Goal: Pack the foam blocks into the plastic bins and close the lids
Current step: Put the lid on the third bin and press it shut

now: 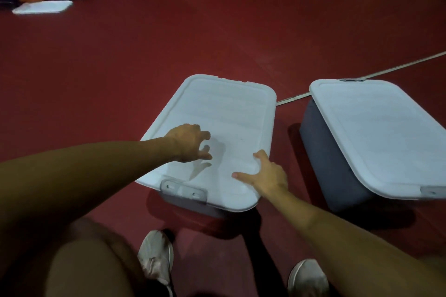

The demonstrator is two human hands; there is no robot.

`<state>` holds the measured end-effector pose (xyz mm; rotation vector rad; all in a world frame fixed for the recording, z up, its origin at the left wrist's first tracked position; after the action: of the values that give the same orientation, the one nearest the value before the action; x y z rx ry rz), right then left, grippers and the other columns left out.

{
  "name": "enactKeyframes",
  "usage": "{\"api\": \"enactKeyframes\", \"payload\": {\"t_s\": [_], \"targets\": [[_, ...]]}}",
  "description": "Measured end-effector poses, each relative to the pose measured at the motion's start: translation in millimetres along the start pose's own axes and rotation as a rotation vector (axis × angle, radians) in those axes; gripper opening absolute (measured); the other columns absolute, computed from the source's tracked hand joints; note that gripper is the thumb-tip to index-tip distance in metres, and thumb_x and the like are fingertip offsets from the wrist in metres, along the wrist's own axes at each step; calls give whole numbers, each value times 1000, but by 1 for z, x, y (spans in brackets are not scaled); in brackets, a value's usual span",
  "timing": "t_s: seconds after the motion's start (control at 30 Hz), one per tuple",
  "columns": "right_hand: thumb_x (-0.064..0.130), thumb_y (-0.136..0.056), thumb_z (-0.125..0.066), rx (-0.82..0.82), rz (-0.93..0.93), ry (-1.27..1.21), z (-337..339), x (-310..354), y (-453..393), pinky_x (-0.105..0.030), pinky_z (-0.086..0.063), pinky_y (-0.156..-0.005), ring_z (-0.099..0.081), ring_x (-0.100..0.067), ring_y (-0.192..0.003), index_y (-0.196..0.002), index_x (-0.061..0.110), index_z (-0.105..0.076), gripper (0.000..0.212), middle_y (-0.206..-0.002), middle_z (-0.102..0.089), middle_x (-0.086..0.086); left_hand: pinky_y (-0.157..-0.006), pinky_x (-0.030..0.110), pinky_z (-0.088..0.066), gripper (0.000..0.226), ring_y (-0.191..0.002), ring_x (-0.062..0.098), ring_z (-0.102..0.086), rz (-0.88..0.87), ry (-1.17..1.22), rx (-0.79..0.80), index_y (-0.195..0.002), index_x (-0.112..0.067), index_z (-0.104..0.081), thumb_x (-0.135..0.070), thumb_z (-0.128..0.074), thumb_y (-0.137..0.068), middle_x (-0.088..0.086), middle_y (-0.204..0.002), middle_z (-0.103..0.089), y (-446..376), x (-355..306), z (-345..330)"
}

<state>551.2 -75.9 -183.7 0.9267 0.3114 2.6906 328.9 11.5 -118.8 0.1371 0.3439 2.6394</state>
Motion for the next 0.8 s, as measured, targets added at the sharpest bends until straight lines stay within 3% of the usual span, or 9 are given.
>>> {"api": "enactKeyframes", "payload": {"t_s": [0.13,0.27,0.4,0.5,0.63,0.8], "targets": [[74,-57,-75,-44,21,-120,-11,-2,23,-33,-51,-82,-60,-25,-95,-121,43,-39,79,-99,-59,4,-90,39,-50,75,-114,27,-54,-19,-19,28,-144,-29,-39,-71,-53,-83,5,-134,-50,2,-13,-6],[60,-57,-84,-222,1,-332,15,-13,-5,-31,-47,-76,-61,-24,-97,-134,46,-38,91,-108,-60,-2,-93,42,-51,80,-117,27,-53,-34,-12,37,-148,-30,-32,-71,-55,-83,6,-140,-46,5,-18,-9],[32,-61,-91,-118,-13,-453,24,-11,-40,-31,-48,-94,-57,-21,-115,-146,39,-37,101,-129,-56,0,-94,43,-51,83,-122,28,-49,17,-5,37,-149,-32,-28,-71,-56,-81,6,-147,-41,4,0,-11],[11,-65,-89,-53,-15,-487,19,-5,-58,-21,-40,-95,-50,-19,-127,-148,29,-39,99,-143,-49,1,-100,46,-47,88,-130,32,-44,62,-16,65,-152,-33,-23,-73,-56,-80,8,-155,-32,3,13,-13],[11,-70,-86,-11,-44,-463,12,-1,-59,-18,-37,-93,-48,-19,-127,-150,28,-38,95,-146,-47,-2,-103,47,-45,99,-129,36,-47,137,37,121,-154,-33,-17,-79,-56,-75,12,-156,-29,1,27,-22],[24,-66,-89,-8,-69,-454,7,-12,-13,-25,-45,-89,-54,-20,-113,-148,36,-33,100,-129,-55,-2,-106,46,-43,101,-129,34,-48,130,83,134,-154,-34,-16,-80,-56,-73,12,-157,-27,5,15,-27]]}}
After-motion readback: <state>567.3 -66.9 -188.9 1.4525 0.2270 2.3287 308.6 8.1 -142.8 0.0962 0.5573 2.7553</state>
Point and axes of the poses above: each hand's wrist, its own y-axis away from the middle knuckle, its own z-axis out of the back of the hand, x = y × z, the point moved 5 cm from there along -y, towards the middle knuckle
